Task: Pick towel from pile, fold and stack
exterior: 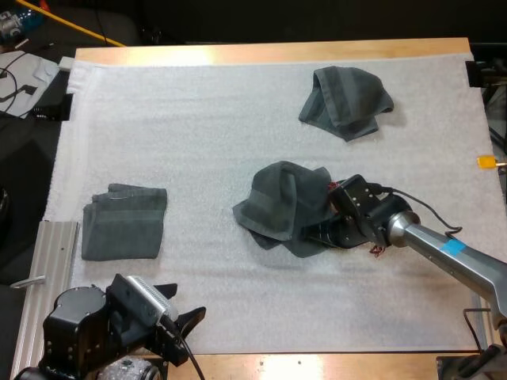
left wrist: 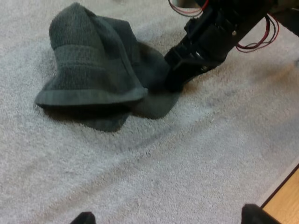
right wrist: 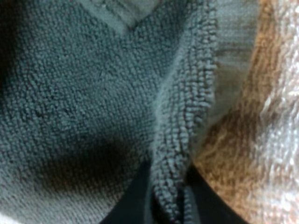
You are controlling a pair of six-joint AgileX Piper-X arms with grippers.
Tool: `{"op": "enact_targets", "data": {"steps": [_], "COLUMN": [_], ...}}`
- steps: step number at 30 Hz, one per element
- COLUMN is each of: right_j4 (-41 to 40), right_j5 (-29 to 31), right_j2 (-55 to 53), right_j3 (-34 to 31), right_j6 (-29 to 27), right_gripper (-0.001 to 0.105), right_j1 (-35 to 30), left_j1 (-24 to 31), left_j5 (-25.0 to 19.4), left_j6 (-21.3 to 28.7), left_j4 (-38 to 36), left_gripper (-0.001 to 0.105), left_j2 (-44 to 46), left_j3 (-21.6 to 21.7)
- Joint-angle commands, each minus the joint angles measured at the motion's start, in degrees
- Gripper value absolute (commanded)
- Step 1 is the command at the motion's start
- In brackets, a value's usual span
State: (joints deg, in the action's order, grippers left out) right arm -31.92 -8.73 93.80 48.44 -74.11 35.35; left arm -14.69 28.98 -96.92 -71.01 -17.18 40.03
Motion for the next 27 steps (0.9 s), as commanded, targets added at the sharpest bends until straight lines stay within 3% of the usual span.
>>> {"op": "enact_targets", "data": {"steps": [1,8,13,25,27], "right_j4": [-0.3,-1.3,-2.6,-24.9,-20.9], "right_j5": [-0.3,0.4,5.9,23.3,20.9], "right_j2": [-0.7,-4.6,-10.5,-14.3,-13.8], "right_j3": [0.2,0.4,0.8,1.5,1.1], "right_j6": [-0.3,-1.7,-3.5,-14.2,-12.8], "right_gripper": [0.001,0.000,0.000,0.000,0.000], "right_j1": [-0.1,0.1,0.1,0.1,0.0], "left_j1": [-0.2,-0.2,-0.2,-0.3,-0.3], "left_j5": [0.5,0.8,0.7,0.8,0.5], "left_j6": [-0.3,-0.3,-0.3,-0.2,-0.1], "left_j4": [0.1,0.2,0.2,0.5,-0.1], "left_gripper": [0.060,0.060,0.060,0.060,0.060], "left_j2": [-0.1,0.0,0.0,0.2,0.1], "left_j3": [0.2,0.3,0.3,0.2,0.2]}}
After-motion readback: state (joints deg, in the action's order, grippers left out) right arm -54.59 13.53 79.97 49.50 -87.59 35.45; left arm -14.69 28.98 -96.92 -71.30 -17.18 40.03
